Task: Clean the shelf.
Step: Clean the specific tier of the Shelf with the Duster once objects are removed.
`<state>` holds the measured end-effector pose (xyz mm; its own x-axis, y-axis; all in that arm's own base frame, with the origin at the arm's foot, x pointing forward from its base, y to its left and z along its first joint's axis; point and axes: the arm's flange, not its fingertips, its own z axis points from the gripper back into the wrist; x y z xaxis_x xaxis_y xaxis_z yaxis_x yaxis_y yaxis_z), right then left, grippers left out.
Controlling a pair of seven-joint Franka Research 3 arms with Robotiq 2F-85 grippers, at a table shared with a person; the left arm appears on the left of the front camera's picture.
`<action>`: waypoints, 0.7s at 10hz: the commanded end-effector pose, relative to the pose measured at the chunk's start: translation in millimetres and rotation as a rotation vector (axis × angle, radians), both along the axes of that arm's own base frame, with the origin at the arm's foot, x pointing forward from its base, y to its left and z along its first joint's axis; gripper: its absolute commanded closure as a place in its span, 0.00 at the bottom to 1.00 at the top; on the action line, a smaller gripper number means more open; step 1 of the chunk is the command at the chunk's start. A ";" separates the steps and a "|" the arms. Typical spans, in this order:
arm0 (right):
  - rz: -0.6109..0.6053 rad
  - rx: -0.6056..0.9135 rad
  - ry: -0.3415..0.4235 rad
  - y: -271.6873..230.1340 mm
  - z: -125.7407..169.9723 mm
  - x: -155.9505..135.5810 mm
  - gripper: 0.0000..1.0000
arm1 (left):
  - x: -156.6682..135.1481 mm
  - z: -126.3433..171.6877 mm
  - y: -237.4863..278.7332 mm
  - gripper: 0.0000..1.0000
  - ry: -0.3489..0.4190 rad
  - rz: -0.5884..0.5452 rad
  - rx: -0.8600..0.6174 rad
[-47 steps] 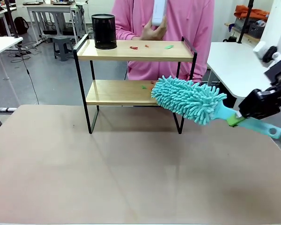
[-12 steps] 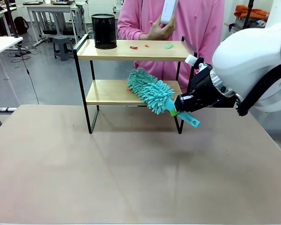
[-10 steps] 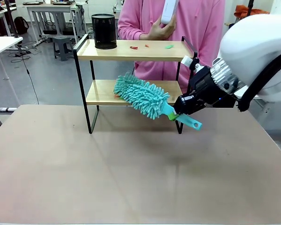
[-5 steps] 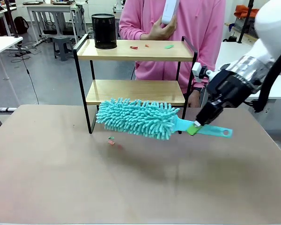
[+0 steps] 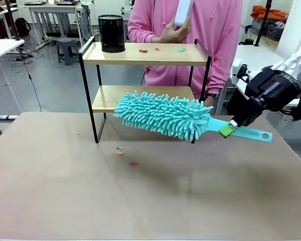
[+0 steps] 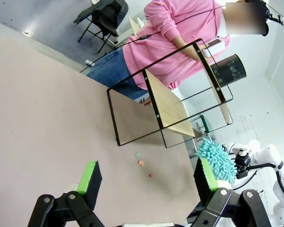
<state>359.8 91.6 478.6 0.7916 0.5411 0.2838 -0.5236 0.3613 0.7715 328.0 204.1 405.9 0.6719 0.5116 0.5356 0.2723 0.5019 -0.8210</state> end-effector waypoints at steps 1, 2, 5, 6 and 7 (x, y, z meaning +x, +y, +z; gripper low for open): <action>-0.024 0.099 0.077 -29.9 22.2 -17.0 0.87 | -0.3 -1.6 -4.0 0.00 -0.033 0.006 -0.002; -0.055 0.156 0.127 -64.9 41.2 -34.8 0.87 | -0.3 -1.6 -4.0 0.00 -0.033 0.006 -0.002; -0.359 0.229 0.183 -194.1 74.7 -113.2 0.87 | -0.3 -1.6 -4.0 0.00 -0.033 0.006 -0.002; -0.461 0.246 0.180 -223.2 75.6 -140.1 0.87 | -0.3 -1.6 -4.0 0.00 -0.033 0.006 -0.002; -0.586 0.301 0.173 -247.6 70.1 -165.4 0.87 | -0.3 -1.6 -4.0 0.00 -0.033 0.006 -0.002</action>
<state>201.7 -150.7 555.5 0.9777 0.0461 0.2047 -0.2086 0.3187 0.9246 327.9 204.1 406.5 0.6714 0.5109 0.5369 0.2729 0.5031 -0.8200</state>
